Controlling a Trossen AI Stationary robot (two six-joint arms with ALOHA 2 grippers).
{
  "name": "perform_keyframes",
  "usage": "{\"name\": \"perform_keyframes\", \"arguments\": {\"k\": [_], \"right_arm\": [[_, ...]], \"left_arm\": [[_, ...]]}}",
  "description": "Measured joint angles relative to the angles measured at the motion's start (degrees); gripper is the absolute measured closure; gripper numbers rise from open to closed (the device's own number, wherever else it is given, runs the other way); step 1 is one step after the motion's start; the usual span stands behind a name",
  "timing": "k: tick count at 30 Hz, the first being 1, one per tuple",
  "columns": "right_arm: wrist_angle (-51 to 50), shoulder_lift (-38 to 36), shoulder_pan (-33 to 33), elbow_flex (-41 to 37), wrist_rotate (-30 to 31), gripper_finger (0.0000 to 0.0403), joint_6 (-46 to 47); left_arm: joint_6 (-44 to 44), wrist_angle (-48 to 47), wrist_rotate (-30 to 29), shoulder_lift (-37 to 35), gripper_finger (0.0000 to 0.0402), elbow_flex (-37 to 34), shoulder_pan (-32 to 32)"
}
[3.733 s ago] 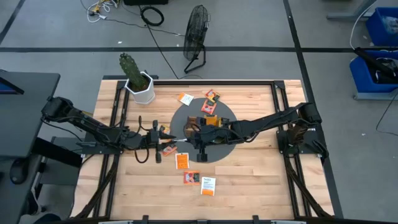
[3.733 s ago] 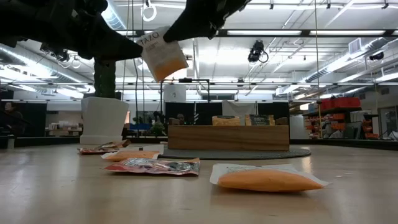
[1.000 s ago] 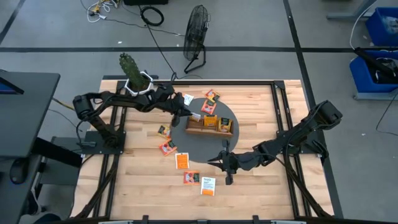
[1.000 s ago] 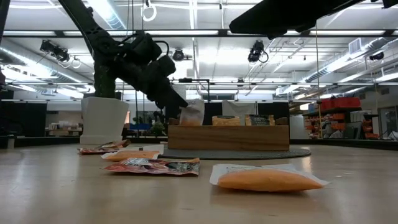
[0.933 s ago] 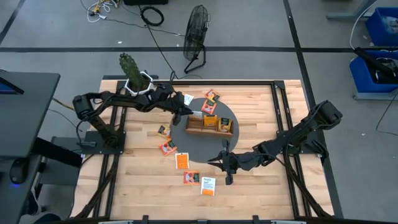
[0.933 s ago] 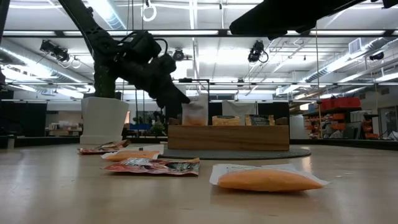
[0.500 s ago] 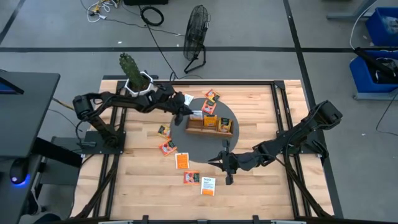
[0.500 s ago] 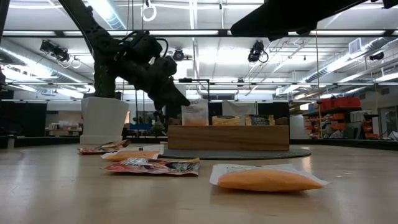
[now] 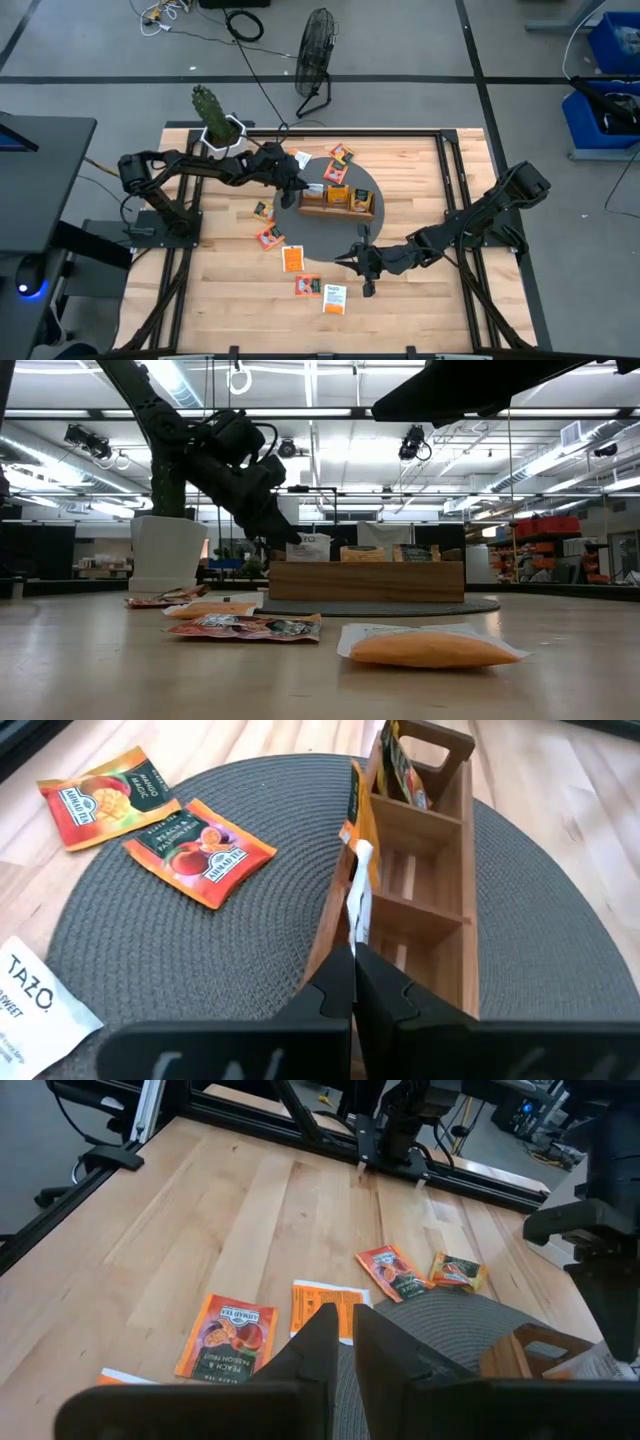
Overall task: Pick & Place Tea
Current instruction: Put the white tea bag into the left section of the wooden organizer
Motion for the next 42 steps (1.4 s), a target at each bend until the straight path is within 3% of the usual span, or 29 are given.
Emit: {"name": "perform_keyframes", "arguments": {"k": [6, 20, 28, 36, 42], "right_arm": [[0.0, 0.0, 0.0, 0.0, 0.0, 0.0362, 0.0], [-1.8, 0.0, 0.0, 0.0, -0.3, 0.0362, 4.5], [-7.0, 0.0, 0.0, 0.0, -9.7, 0.0362, 17.8], [-8.9, 0.4, 0.0, 0.0, -22.9, 0.0361, 40.6], [-11.5, 0.4, 0.4, 0.0, -25.6, 0.0308, 57.6]], "left_arm": [[-1.5, 0.1, -1.7, 0.0, 0.0388, 0.0, 0.0], [-1.5, 0.6, -2.3, -1.1, 0.0244, 0.0, 0.1], [-1.5, 0.6, -2.1, -9.2, 0.0231, 0.0, -1.7], [-1.0, 1.2, -2.1, -14.1, 0.0232, 0.0, -8.7], [-1.4, 2.6, -3.6, -13.6, 0.0232, 0.0, -14.5]]}}
